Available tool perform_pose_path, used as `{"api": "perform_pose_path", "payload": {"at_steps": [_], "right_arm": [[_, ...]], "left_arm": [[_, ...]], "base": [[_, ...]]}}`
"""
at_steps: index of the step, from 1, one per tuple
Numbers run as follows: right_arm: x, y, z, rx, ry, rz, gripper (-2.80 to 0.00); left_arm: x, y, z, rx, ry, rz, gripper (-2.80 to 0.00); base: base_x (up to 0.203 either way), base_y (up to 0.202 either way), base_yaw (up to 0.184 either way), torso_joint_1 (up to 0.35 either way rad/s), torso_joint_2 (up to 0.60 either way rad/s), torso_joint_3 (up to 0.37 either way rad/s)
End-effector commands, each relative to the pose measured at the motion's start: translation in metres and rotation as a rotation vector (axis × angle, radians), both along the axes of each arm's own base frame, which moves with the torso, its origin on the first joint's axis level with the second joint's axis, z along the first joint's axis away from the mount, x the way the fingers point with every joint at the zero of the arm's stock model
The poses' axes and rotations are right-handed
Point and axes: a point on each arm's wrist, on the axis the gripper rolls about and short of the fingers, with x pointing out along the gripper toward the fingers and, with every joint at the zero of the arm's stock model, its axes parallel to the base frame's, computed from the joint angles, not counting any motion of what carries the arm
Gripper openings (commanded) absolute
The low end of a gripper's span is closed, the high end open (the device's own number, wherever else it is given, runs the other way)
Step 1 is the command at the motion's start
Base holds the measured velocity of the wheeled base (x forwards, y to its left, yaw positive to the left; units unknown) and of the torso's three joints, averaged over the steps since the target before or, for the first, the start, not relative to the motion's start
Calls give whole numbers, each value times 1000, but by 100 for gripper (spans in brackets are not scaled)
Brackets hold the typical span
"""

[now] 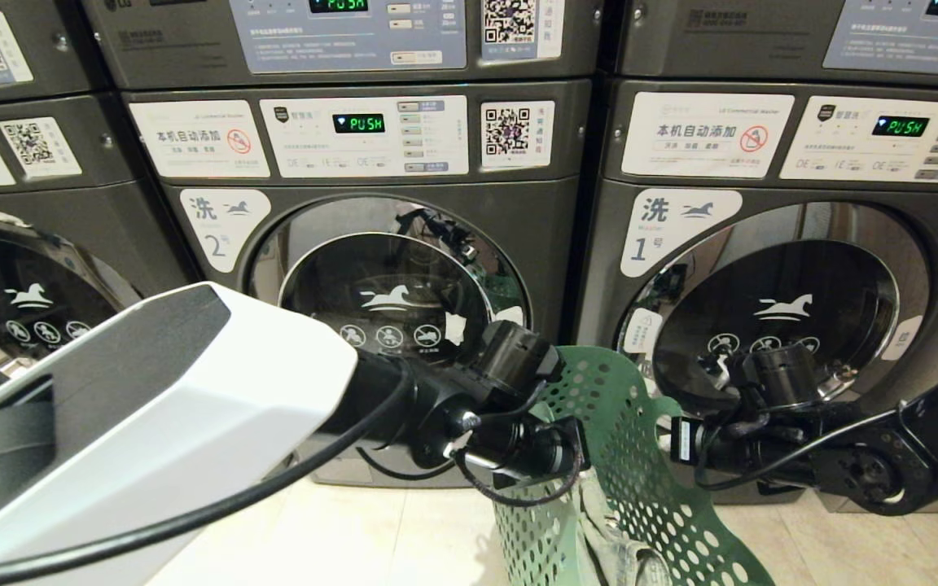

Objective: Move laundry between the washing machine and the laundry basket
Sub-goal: Pick up the clothes basket and put it beside the washing machine

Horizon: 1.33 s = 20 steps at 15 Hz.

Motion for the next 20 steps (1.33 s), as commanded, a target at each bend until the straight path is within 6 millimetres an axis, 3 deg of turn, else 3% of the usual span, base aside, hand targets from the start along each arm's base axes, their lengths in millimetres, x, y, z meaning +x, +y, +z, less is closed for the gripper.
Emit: {"api": "perform_pose_path", "payload": {"at_steps": [1, 4, 8, 20], "right_arm": [[8, 2, -17, -8, 45, -2, -280], [17, 4, -30, -11, 71, -4, -280], [23, -4, -34, -11, 76, -27, -280], [23, -8, -38, -29, 82, -22, -280]], "left_arm": [[9, -9, -16, 19, 5, 16, -280], [18, -18, -18, 20, -2, 23, -280], [21, -29, -5, 4, -16, 13, -280], [22, -30, 2, 56, 35, 7, -280]], "base": [[0, 0, 0, 0, 0, 0], [0, 0, 0, 0, 0, 0], [0, 0, 0, 0, 0, 0], [0, 0, 0, 0, 0, 0]]}}
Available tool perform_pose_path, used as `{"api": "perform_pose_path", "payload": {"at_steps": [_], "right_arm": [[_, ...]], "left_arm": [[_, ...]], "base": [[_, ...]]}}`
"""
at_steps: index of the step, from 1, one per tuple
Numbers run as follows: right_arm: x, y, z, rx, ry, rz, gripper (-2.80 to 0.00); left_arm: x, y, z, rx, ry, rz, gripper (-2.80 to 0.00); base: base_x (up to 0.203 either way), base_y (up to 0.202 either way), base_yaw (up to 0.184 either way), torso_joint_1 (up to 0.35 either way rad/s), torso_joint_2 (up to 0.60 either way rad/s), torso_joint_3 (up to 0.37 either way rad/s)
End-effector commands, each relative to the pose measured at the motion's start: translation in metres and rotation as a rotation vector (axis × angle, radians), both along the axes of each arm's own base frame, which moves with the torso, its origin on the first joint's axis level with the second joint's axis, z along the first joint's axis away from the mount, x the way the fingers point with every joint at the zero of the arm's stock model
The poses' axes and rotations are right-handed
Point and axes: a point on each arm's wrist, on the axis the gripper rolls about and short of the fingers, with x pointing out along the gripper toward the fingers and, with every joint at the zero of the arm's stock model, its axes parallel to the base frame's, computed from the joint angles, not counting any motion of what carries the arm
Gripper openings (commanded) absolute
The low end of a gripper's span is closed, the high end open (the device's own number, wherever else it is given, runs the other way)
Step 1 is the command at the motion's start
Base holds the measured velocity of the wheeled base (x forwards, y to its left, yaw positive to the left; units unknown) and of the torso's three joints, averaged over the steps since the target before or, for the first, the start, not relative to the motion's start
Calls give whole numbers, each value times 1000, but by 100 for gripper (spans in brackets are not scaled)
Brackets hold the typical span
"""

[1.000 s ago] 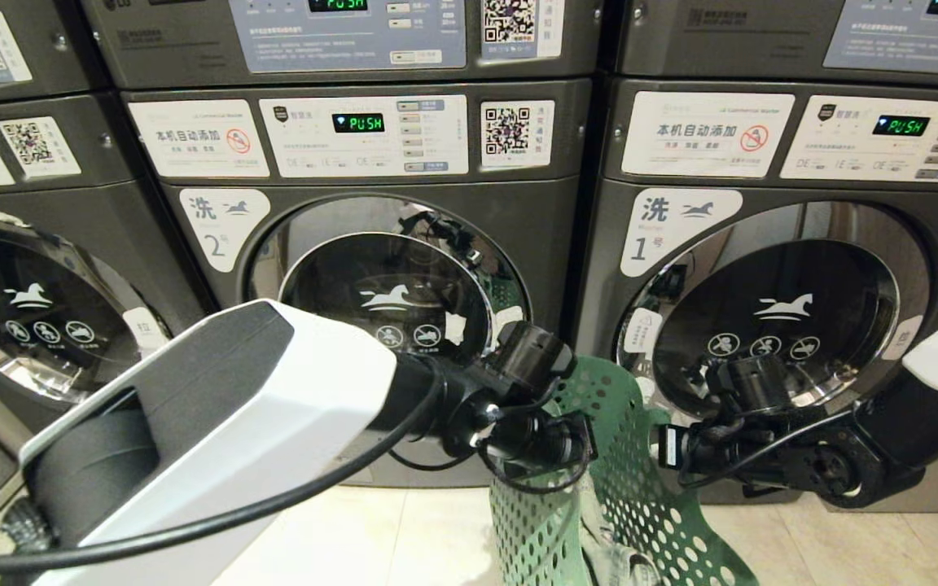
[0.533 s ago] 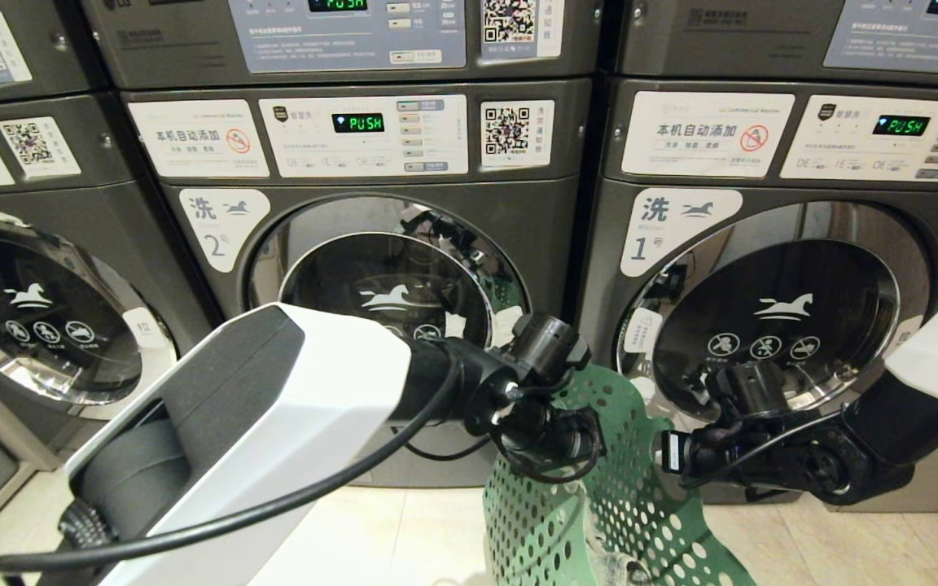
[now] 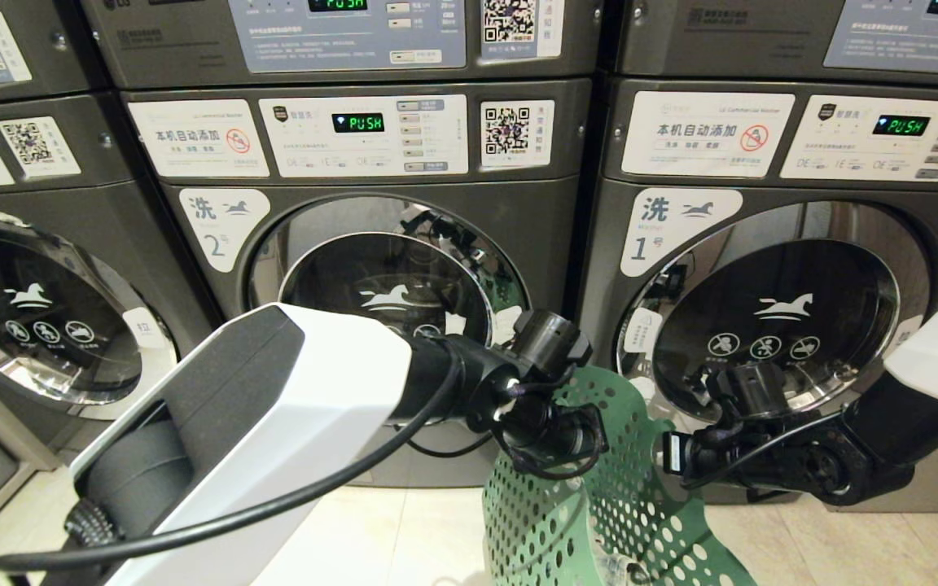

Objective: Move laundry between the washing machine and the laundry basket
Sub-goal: Pick up the clothes basket and put it beside the washing machine

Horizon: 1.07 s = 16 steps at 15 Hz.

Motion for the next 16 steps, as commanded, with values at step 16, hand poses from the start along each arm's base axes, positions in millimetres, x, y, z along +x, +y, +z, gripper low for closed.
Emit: {"api": "perform_pose_path", "payload": {"at_steps": [16], "right_arm": [[5, -12, 26, -13, -95, -16, -280]], "left_arm": [[1, -2, -2, -1, -1, -5, -280]], "base": [[0, 0, 0, 1, 1, -83]]}}
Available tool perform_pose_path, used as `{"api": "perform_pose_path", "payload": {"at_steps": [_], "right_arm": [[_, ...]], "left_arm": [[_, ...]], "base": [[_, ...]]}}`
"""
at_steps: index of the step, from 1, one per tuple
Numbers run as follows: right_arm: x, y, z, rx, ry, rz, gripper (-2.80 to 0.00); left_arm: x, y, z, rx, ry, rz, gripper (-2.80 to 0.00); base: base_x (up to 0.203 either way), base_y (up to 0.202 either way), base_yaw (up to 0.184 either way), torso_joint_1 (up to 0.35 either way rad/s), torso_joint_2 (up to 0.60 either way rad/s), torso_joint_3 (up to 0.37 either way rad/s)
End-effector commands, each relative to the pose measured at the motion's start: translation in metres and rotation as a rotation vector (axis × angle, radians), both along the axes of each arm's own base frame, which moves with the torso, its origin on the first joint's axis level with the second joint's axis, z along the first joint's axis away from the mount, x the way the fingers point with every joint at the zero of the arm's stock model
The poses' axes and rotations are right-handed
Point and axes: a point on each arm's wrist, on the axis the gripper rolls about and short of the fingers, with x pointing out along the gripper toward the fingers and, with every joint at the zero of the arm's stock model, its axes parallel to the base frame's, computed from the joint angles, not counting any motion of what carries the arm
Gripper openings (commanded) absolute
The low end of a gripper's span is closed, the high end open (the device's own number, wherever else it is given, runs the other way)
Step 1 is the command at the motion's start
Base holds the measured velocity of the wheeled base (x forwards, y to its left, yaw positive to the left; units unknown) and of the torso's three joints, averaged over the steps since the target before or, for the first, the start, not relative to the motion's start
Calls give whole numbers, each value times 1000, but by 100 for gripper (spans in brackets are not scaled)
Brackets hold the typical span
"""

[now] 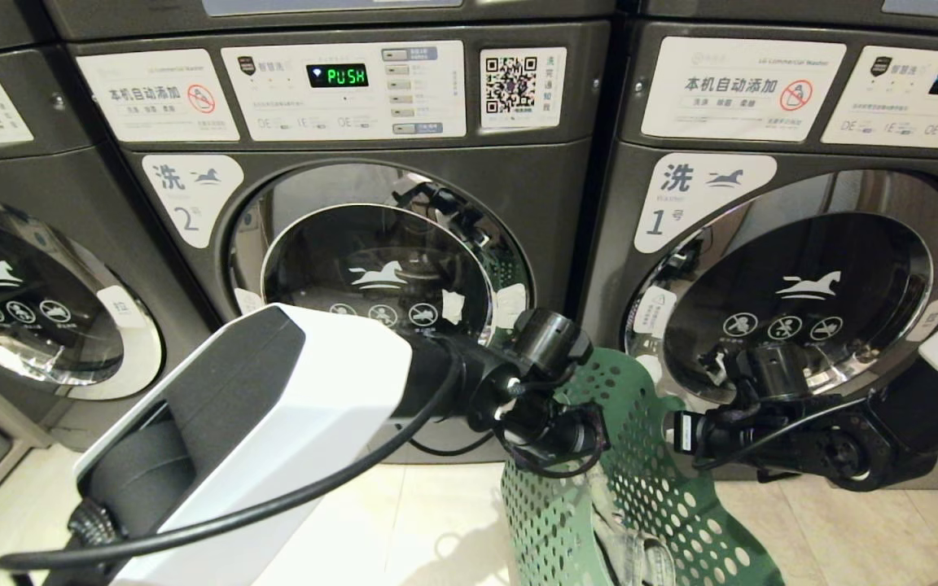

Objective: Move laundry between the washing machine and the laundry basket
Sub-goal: Pick up the clothes basket and put it beside the washing machine

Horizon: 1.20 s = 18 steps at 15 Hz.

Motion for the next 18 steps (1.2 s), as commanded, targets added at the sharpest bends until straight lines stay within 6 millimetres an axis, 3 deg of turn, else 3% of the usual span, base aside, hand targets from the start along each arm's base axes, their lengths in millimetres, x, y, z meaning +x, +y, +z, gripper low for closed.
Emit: {"api": "perform_pose_path", "payload": {"at_steps": [1, 13, 18], "right_arm": [[1, -2, 3, -1, -13, -1, -280], [-4, -4, -2, -2, 11, -12, -280], [-11, -20, 8, -11, -4, -47, -280]], "left_arm": [[1, -2, -4, 7, 7, -1, -280], [-8, -16, -3, 19, 2, -54, -280], [-23, -27, 3, 1, -16, -88, -280]], "base": [[0, 0, 0, 1, 2, -193], [0, 0, 0, 3, 3, -195], [0, 0, 0, 3, 1, -134]]}}
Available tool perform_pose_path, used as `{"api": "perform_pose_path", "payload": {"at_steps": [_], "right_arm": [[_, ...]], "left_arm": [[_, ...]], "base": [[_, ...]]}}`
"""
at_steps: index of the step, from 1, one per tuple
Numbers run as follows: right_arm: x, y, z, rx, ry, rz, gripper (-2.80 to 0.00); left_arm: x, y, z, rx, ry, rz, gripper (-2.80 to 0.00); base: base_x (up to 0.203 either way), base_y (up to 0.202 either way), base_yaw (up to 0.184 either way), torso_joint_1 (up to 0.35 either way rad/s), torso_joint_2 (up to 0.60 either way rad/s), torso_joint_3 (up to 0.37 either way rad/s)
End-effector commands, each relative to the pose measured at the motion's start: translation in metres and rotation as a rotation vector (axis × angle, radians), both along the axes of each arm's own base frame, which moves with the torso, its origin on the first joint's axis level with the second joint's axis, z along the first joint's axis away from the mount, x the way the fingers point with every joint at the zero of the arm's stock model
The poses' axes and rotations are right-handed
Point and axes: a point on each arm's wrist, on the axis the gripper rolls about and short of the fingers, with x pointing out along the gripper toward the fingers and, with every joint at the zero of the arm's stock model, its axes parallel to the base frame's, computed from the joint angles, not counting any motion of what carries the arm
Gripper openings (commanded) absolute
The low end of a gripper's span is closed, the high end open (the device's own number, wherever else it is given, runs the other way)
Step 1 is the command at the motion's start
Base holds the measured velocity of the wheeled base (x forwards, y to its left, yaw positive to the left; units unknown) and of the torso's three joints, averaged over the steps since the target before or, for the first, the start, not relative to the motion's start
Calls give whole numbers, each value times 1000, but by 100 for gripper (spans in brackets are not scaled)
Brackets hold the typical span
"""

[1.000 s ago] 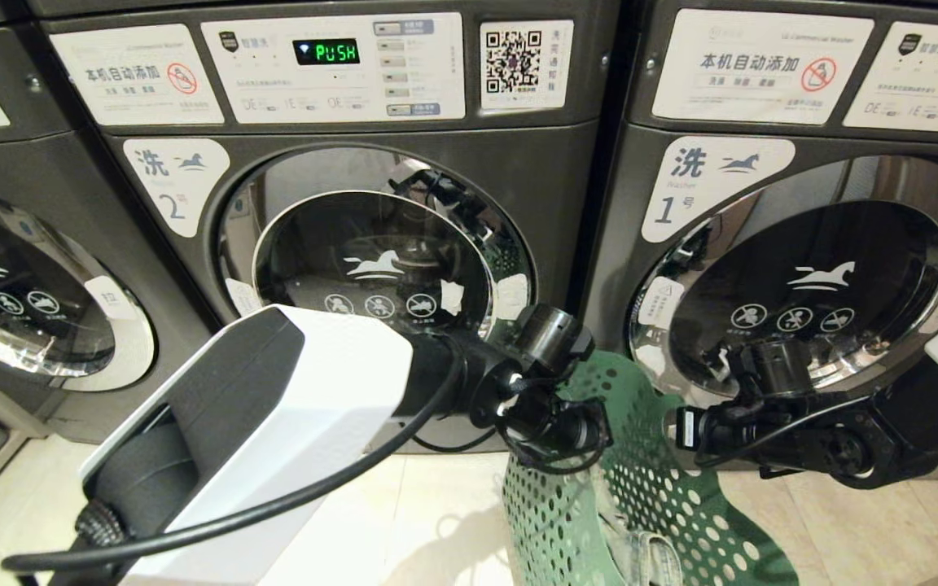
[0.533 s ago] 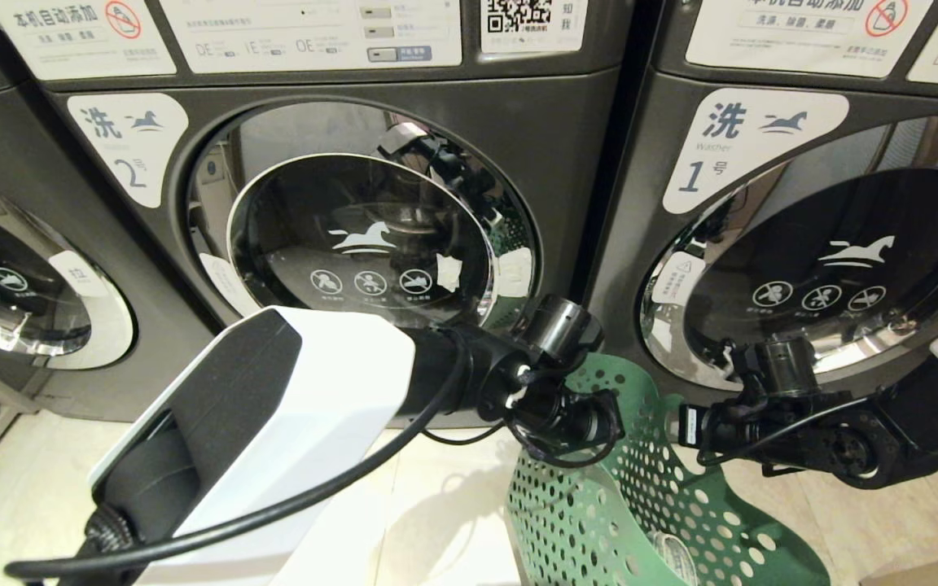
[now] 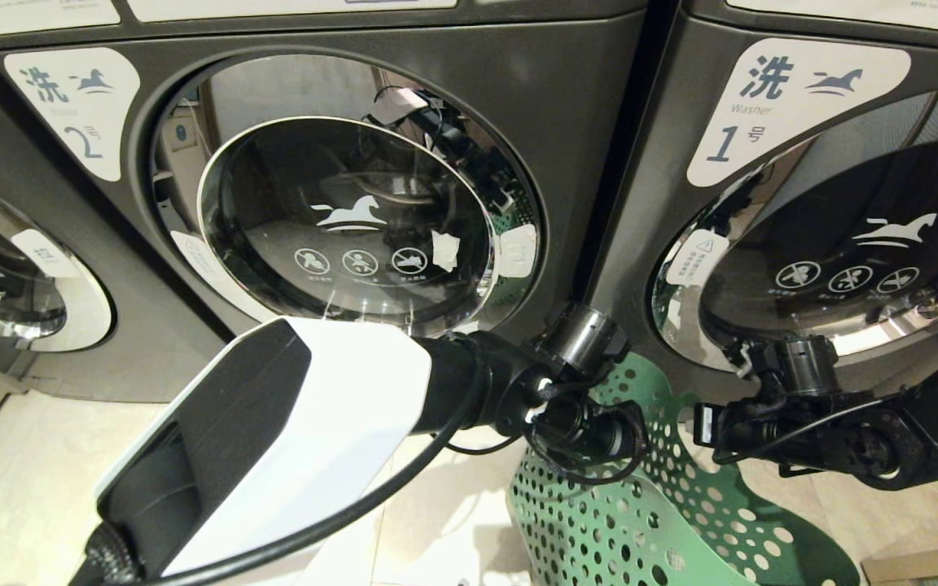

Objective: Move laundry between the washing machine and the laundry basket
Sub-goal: Pick up the clothes basket and put it beside the washing machine

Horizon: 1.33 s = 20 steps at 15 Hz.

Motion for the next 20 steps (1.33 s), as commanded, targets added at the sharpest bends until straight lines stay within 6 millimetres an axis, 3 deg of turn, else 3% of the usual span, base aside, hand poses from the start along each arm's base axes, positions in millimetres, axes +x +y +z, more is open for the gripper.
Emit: {"api": "perform_pose_path", "payload": {"at_steps": [1, 6, 9, 12, 16, 20], "right_arm": [[-4, -7, 8, 2, -21, -17, -280], [-33, -24, 28, -32, -20, -30, -280], [-44, -40, 47, -33, -22, -84, -280], [-54, -59, 62, -35, 2, -144, -280], [-62, -68, 74, -65, -24, -142, -280], [-44, -69, 73, -113, -37, -96, -280]], "left_arm": [[-5, -2, 2, 0, 5, -8, -280], [-31, -4, 40, -61, 6, -86, -280], [-52, -13, 51, -86, -4, -139, -280], [-72, -25, 55, -100, -13, -188, -280], [-97, -34, 62, -117, -21, -241, -280], [-105, -46, 47, -85, -40, -236, -280]], "base": [[0, 0, 0, 4, 1, -36], [0, 0, 0, 0, 0, -14], [0, 0, 0, 0, 0, 0], [0, 0, 0, 0, 0, 0], [0, 0, 0, 0, 0, 0], [0, 0, 0, 0, 0, 0]]}}
